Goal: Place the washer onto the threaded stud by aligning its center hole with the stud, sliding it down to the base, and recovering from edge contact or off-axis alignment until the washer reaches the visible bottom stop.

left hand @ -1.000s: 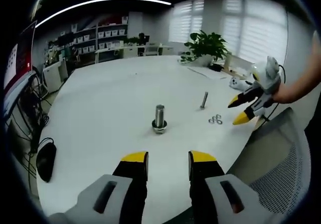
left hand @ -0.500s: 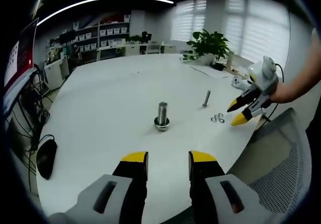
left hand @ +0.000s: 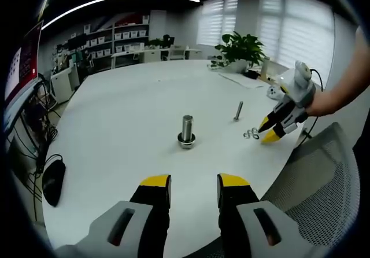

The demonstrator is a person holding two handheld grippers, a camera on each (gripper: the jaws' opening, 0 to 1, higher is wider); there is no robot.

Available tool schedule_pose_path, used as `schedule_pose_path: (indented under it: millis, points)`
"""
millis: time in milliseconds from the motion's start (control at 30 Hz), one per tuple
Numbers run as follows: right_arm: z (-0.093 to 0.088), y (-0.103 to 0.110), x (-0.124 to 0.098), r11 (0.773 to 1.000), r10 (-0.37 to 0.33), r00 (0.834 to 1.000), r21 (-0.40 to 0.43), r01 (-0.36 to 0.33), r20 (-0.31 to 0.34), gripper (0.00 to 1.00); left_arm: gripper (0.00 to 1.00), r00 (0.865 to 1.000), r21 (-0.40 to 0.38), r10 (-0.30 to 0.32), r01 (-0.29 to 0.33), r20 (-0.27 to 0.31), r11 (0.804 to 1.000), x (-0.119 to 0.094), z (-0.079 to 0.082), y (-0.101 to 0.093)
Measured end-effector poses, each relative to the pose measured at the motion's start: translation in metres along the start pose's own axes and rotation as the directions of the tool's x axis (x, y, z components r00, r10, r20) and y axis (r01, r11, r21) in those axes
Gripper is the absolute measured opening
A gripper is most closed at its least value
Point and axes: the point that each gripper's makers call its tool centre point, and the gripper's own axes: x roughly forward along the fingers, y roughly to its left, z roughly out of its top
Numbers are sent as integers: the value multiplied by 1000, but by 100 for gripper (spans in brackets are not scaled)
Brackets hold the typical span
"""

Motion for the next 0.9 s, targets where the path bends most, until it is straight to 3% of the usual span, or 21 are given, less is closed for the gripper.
schedule_pose_path:
  millis: [167, 367, 500, 667, 800, 900]
  points:
    - [1, 2, 5, 998, 7, 1000, -59, -9, -20, 24, 30, 1000, 11, 1, -1, -2, 1000, 0, 0, 0]
    - [6, 2, 7, 998, 18, 1000, -64, -20, -25, 20, 30, 1000, 8, 2, -2, 0, 1000, 0, 0, 0]
    - [6, 6, 6, 984, 21, 999, -178, -29, -47, 16, 30, 1000, 12, 4, -4, -3, 1000, 0, 0, 0]
    - [7, 5, 7, 989, 50, 997, -137, -58, -62, 16, 30, 1000, 16, 13, -13, 5, 1000, 0, 1, 2]
    - [8, 5, 7, 984, 86, 993, -150, -98, -81, 16, 30, 1000, 9, 12, -12, -1, 1000, 1, 0, 2]
    - [9, 5, 7, 987, 120, 986, -92, -131, -113, 16, 31, 1000, 13, 11, -10, -4, 1000, 1, -1, 2]
